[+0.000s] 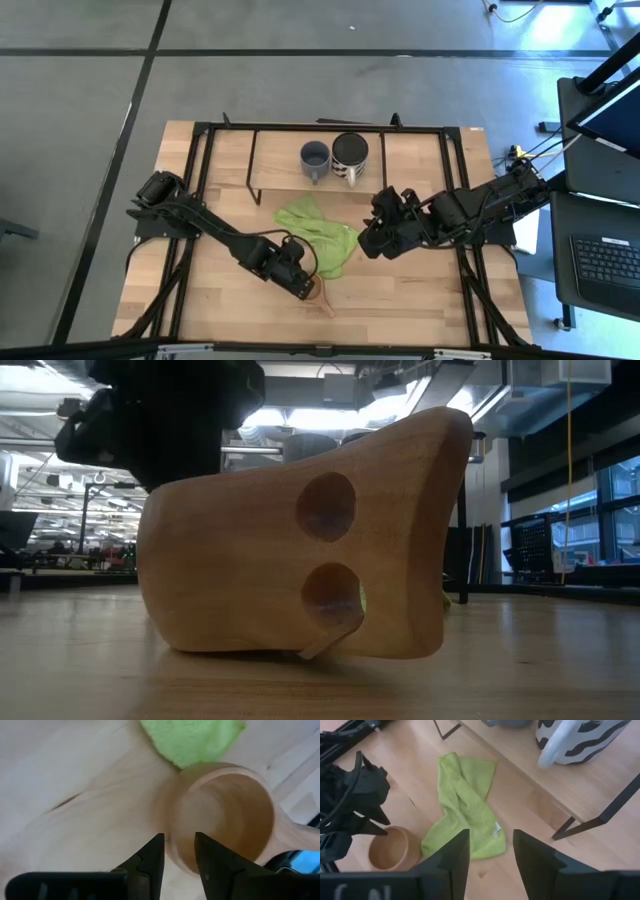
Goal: Stack small to large cups/mugs on shelf
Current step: Put the brown mug on the shelf
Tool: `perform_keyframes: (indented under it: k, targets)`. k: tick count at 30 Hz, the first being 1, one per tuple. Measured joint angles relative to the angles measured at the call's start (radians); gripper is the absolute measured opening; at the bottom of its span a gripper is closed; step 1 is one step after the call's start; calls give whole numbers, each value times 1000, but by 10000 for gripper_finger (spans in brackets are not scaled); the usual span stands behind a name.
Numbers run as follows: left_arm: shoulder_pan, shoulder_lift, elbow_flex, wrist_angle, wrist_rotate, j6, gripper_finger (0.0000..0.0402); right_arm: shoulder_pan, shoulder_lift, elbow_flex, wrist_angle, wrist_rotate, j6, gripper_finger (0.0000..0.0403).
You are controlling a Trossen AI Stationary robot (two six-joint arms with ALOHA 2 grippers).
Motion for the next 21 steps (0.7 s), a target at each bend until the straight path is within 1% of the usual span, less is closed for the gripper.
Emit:
perform_keyframes:
  k: [7,11,16,21]
  targets:
    - [26,2,0,-15,-4,65,102,-10,0,0,-6,0,-10,152]
    - [34,31,1,-15,-1,83,102,-23,0,0,-6,0,-13,152]
    - [32,66,1,-3,29,87,102,-28,0,0,-12,-1,-14,152]
    - [40,67,1,7,47,181,98,-45,0,0,-14,-3,-18,152]
